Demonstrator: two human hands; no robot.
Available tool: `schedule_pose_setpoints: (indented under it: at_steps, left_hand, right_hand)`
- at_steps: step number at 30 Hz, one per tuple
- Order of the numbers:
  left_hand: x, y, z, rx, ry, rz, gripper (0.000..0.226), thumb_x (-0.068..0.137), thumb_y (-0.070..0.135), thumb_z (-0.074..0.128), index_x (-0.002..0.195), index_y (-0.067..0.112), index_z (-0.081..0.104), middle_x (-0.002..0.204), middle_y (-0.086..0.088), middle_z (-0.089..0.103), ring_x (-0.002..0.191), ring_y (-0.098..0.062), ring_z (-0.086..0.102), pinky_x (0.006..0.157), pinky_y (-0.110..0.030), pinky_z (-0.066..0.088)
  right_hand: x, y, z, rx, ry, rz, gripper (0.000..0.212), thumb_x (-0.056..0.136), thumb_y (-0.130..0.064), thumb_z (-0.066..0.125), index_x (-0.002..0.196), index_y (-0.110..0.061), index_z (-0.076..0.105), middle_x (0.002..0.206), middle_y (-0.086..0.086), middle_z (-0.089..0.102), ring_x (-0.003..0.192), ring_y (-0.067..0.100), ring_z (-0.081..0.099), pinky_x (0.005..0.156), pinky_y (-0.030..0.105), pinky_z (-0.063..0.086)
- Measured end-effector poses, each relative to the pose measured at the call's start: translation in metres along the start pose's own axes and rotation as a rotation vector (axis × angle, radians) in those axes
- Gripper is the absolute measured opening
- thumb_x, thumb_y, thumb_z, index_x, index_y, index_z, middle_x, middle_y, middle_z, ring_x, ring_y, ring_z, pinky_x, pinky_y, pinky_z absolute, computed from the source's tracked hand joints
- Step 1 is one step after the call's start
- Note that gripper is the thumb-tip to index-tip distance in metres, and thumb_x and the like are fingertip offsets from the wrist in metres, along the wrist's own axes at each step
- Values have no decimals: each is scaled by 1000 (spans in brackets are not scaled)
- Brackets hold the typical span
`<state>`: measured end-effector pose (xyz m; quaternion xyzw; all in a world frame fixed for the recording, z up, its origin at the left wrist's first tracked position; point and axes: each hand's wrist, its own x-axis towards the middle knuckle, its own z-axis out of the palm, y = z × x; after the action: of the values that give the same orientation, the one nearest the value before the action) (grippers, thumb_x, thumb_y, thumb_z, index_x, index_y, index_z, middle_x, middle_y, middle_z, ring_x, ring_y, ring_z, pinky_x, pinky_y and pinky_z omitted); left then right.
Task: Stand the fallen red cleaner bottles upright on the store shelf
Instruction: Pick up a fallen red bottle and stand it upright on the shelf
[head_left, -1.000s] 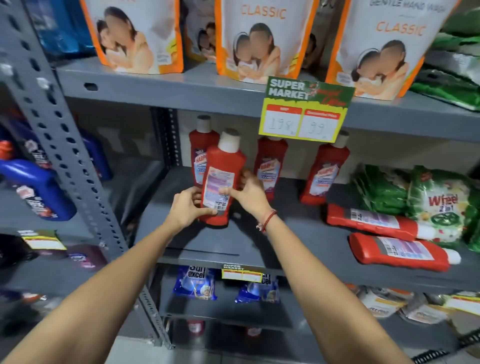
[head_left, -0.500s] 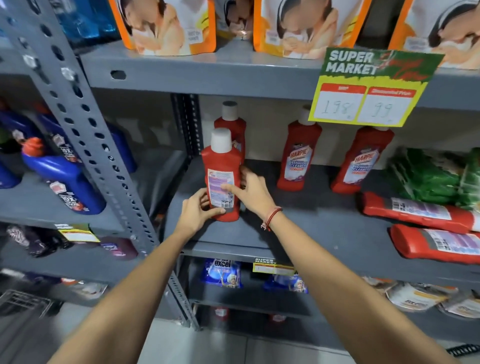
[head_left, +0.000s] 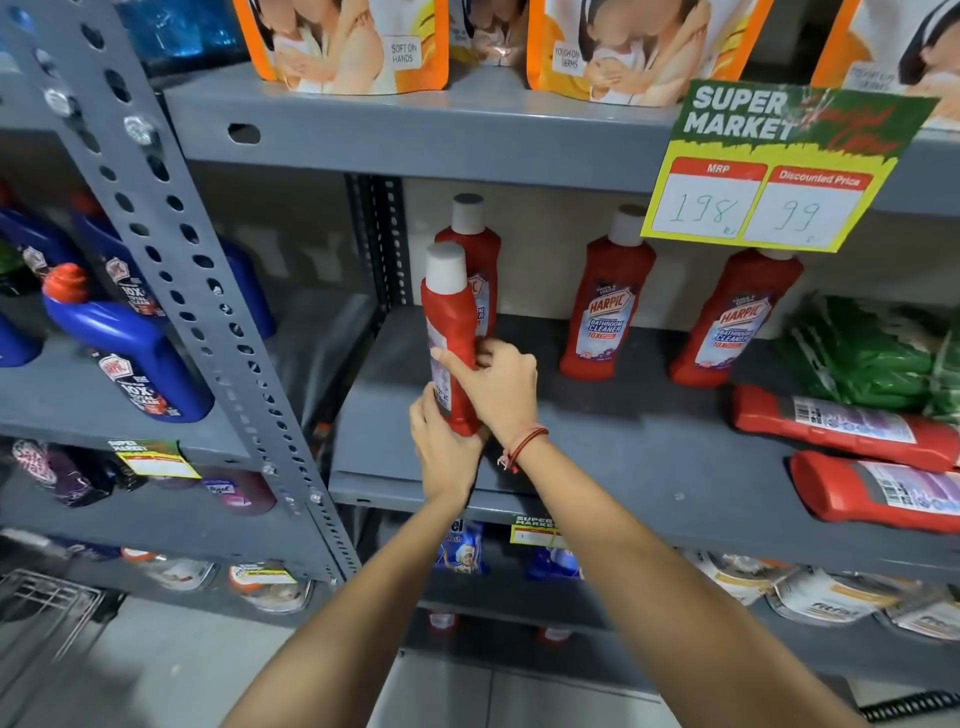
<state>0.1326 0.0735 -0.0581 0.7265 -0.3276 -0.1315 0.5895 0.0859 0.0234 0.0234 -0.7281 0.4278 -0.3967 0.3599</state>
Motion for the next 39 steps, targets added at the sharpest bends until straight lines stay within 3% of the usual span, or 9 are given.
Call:
schedule_pose_setpoints:
  at_steps: [4,7,11,17,22,27,32,35,39]
  left_hand:
    - [18,-7,-10,52,-17,88,51,72,26,75,116,10,54,101,-8,49,86,4,47,77,-7,34]
    - [36,-14,-24,123,-137,165,41,69,25,79,102,8,61,93,-8,48,81,6,47,74,-7,38]
    - [63,-13,-43,163,-364,144,47,63,20,84,103,8,63,97,-6,63,80,-7,59,64,1,39]
    - [83,-7,-58,97,-570,101,60,60,10,84,115,9,59,103,-2,67,81,4,65,74,-8,52]
    - [77,-21,-58,53,-451,41,57,60,13,85,110,5,60,100,-6,69,89,-13,68,81,-22,55]
    - [83,-19,-61,-26,-592,-34,49,63,6,81,108,9,62,104,-9,69,99,-20,68,90,-33,54]
    - [75,-11,-63,70,-588,-28,50,68,12,79,114,5,60,109,-9,69,96,-15,66,93,-37,52]
    - [60,-12,-63,235,-428,-29,50,69,24,80,112,6,62,103,-1,66,93,-10,62,92,-28,48]
    - [18,-21,-59,304,-120,-91,29,70,34,78,82,14,61,79,-3,67,78,-20,63,74,-30,48]
  right_hand:
    - [5,4,-16,71,-79,-53,50,69,-60,69,61,-11,66,51,-5,66,54,5,65,62,27,54]
    - [18,12,-24,135,-126,-62,35,66,-47,79,86,-21,67,81,-6,72,80,7,69,78,22,55]
    - [38,22,-24,169,-350,4,76,68,-33,82,132,-22,44,134,2,56,121,13,54,104,30,43]
    - [36,31,-16,145,-432,15,52,75,-14,77,120,-9,52,124,14,64,106,22,64,96,39,53]
    - [24,34,-9,91,-284,-15,51,71,-25,81,112,-7,57,115,14,69,97,21,68,90,41,57]
    - [14,37,1,22,-125,-38,51,70,-34,80,110,-9,60,109,14,72,94,26,70,87,47,57]
    - [13,34,0,96,-163,-4,55,71,-29,80,116,-7,57,114,15,70,98,26,69,86,39,59]
    - [8,36,-13,165,-172,-14,56,72,-28,80,118,-6,56,115,14,69,96,16,67,76,13,54]
    - [1,55,-55,117,-43,39,52,76,-33,76,117,-5,58,110,12,68,95,15,62,81,21,50]
